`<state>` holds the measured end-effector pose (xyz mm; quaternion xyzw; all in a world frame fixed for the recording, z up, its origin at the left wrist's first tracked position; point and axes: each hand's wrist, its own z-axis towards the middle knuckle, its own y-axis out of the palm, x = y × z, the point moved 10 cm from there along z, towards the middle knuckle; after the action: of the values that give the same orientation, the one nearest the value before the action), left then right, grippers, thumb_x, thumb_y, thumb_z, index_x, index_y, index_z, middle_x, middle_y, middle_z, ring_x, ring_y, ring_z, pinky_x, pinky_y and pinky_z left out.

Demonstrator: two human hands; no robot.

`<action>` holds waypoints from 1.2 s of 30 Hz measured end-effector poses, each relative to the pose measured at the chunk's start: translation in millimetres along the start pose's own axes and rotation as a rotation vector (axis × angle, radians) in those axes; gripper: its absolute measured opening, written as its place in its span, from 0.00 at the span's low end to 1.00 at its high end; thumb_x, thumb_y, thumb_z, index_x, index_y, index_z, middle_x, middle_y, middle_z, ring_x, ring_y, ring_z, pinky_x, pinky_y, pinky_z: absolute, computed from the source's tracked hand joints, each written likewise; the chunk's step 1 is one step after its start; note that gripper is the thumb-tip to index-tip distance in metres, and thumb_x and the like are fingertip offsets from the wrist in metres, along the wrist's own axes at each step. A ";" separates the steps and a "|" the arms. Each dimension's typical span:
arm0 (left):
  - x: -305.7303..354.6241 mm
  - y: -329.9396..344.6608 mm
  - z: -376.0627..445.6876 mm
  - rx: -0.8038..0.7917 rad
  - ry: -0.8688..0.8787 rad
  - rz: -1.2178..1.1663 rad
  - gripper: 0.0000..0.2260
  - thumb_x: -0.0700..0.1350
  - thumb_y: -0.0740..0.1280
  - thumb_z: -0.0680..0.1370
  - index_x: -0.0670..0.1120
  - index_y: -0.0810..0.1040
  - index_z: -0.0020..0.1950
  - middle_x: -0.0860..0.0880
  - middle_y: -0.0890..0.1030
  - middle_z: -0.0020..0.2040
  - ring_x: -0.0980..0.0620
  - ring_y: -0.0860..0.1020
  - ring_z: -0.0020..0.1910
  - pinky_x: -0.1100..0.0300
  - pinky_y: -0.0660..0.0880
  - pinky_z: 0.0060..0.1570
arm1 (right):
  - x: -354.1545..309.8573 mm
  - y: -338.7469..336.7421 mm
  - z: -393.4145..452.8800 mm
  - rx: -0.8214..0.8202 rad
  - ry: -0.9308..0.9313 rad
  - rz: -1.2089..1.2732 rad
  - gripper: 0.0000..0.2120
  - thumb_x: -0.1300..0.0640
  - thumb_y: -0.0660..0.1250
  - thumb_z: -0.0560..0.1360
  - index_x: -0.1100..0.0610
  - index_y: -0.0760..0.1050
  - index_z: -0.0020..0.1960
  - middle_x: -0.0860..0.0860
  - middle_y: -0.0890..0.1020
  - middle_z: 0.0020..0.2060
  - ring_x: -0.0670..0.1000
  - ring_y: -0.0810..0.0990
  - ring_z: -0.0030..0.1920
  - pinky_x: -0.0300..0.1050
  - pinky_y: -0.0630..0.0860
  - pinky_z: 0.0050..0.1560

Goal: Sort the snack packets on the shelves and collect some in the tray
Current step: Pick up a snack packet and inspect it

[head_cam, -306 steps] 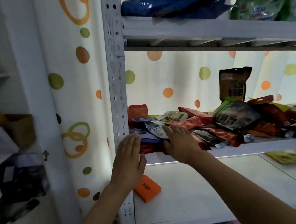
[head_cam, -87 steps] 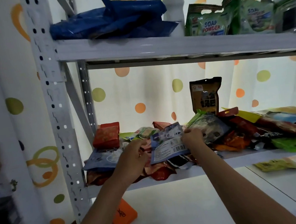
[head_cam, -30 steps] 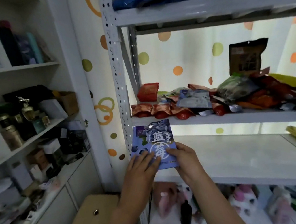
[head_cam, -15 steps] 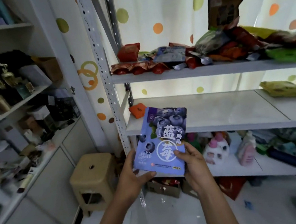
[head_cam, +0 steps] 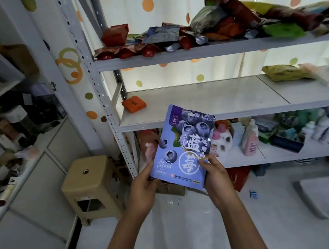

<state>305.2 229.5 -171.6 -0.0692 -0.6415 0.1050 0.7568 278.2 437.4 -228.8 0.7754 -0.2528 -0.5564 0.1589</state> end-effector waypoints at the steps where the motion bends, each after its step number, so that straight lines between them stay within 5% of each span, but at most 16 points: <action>1: -1.0 0.7 -0.3 0.007 0.007 0.010 0.18 0.35 0.64 0.79 0.50 0.75 0.67 0.58 0.80 0.62 0.59 0.77 0.63 0.59 0.75 0.60 | -0.3 -1.5 -1.3 -0.003 0.001 0.001 0.15 0.63 0.64 0.80 0.63 0.73 0.66 0.59 0.81 0.60 0.61 0.81 0.59 0.56 0.79 0.54; 7: -0.6 13.2 -1.6 0.028 0.061 0.086 0.20 0.39 0.60 0.78 0.59 0.73 0.66 0.65 0.78 0.62 0.62 0.75 0.65 0.64 0.72 0.62 | -0.9 -13.8 -4.7 0.005 -0.017 -0.036 0.13 0.62 0.62 0.81 0.62 0.75 0.64 0.58 0.82 0.59 0.61 0.81 0.59 0.59 0.77 0.59; 12: -7.2 19.0 1.5 0.049 0.067 0.097 0.23 0.30 0.59 0.79 0.53 0.75 0.68 0.65 0.78 0.61 0.62 0.75 0.64 0.64 0.72 0.63 | -2.5 -21.4 -4.3 0.031 -0.015 -0.063 0.12 0.64 0.63 0.80 0.63 0.76 0.62 0.59 0.83 0.58 0.63 0.81 0.58 0.62 0.76 0.60; 19: -8.9 22.1 6.6 0.077 0.032 0.059 0.22 0.31 0.59 0.80 0.52 0.78 0.65 0.63 0.81 0.59 0.61 0.77 0.61 0.63 0.74 0.60 | -6.6 -23.1 -3.5 0.062 -0.032 -0.067 0.13 0.64 0.65 0.78 0.61 0.76 0.63 0.58 0.83 0.56 0.62 0.82 0.57 0.62 0.77 0.59; 23: -1.3 30.4 11.1 -0.065 -0.018 0.105 0.26 0.32 0.62 0.79 0.67 0.78 0.57 0.66 0.82 0.54 0.65 0.78 0.56 0.68 0.75 0.52 | -10.6 -24.8 -3.5 0.091 -0.059 -0.082 0.10 0.63 0.66 0.79 0.60 0.77 0.59 0.56 0.85 0.52 0.60 0.84 0.50 0.56 0.80 0.51; 29: 19.6 59.6 6.4 -0.365 -0.005 -0.013 0.32 0.37 0.75 0.71 0.59 0.68 0.69 0.61 0.77 0.64 0.60 0.76 0.63 0.60 0.78 0.55 | -5.7 -24.6 1.0 0.138 -0.070 -0.215 0.01 0.62 0.68 0.78 0.59 0.77 0.49 0.59 0.85 0.50 0.62 0.84 0.50 0.59 0.79 0.52; 32: 7.6 63.9 13.9 -0.252 -0.117 0.000 0.29 0.42 0.70 0.77 0.55 0.64 0.74 0.57 0.70 0.72 0.58 0.70 0.69 0.59 0.73 0.63 | -0.1 -11.6 -1.5 0.091 -0.069 -0.253 0.06 0.63 0.68 0.77 0.63 0.76 0.53 0.59 0.86 0.48 0.63 0.84 0.50 0.59 0.80 0.53; 36: -8.9 73.6 22.4 -0.142 -0.330 -0.219 0.21 0.51 0.67 0.78 0.55 0.70 0.70 0.54 0.76 0.67 0.57 0.77 0.60 0.63 0.73 0.58 | 6.2 8.5 -4.1 0.031 -0.061 -0.283 0.08 0.62 0.66 0.78 0.63 0.79 0.55 0.59 0.85 0.51 0.60 0.84 0.53 0.57 0.79 0.58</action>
<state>276.6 297.9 -194.0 -0.0339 -0.7663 -0.0133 0.6414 281.8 426.8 -227.9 0.7885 -0.1542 -0.5925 0.0588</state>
